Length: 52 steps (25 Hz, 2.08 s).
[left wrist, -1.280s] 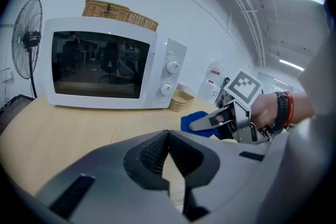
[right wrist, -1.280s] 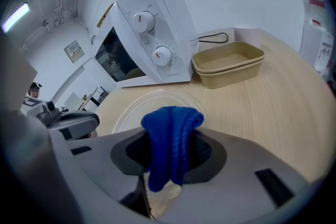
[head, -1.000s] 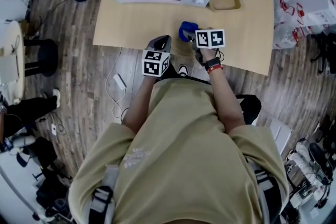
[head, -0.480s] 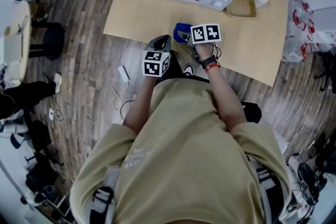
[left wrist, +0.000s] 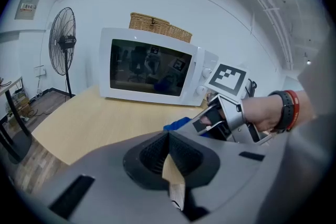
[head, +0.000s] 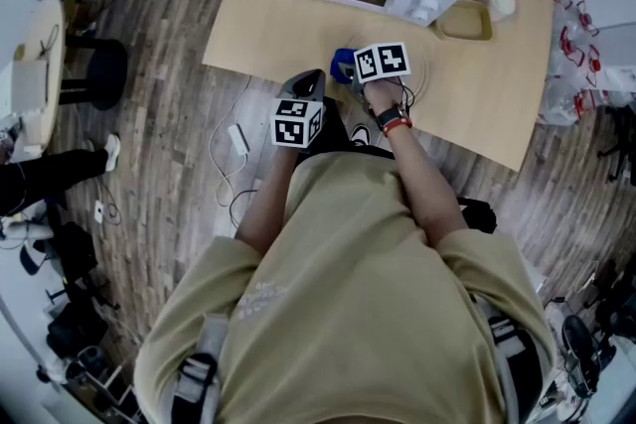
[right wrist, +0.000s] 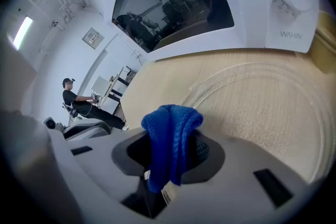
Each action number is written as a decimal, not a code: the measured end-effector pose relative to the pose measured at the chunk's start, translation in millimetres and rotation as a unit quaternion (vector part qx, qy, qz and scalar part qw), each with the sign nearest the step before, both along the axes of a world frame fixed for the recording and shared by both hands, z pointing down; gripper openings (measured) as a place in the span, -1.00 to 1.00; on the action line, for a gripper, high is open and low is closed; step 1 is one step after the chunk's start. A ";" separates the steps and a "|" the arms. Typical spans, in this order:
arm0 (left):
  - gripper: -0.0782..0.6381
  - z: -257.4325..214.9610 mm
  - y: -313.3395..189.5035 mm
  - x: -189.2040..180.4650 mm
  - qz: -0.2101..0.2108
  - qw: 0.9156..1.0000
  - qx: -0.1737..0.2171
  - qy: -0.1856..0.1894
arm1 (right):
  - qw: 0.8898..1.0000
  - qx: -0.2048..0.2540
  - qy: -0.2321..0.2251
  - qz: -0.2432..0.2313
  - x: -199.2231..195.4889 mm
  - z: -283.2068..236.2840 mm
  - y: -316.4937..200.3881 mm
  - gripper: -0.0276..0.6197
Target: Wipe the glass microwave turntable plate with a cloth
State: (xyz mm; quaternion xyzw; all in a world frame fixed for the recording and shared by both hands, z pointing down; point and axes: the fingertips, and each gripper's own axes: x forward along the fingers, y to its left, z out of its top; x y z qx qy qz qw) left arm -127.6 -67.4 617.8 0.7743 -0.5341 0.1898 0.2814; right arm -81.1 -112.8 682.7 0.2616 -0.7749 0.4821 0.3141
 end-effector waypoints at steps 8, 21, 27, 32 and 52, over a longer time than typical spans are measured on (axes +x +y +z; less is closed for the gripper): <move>-0.73 -1.2 -2.5 12.1 0.009 1.000 0.002 0.002 | 1.000 -0.007 -0.004 0.002 10.2 -0.4 2.5 -0.52; -0.73 0.0 -8.9 40.2 0.041 0.999 0.001 0.002 | 1.000 -0.005 0.004 0.015 41.2 -0.7 7.0 -0.52; -0.73 2.7 -10.2 55.7 0.059 0.998 0.000 0.003 | 1.000 0.004 0.013 0.019 57.6 -0.9 10.8 -0.52; -0.73 3.1 -10.1 68.5 0.072 0.997 0.001 0.005 | 1.000 0.006 0.016 0.025 70.0 -2.0 14.8 -0.52; -0.73 9.3 -12.3 119.0 0.120 0.993 0.002 0.015 | 0.997 0.007 0.035 0.075 140.4 -3.5 24.3 -0.52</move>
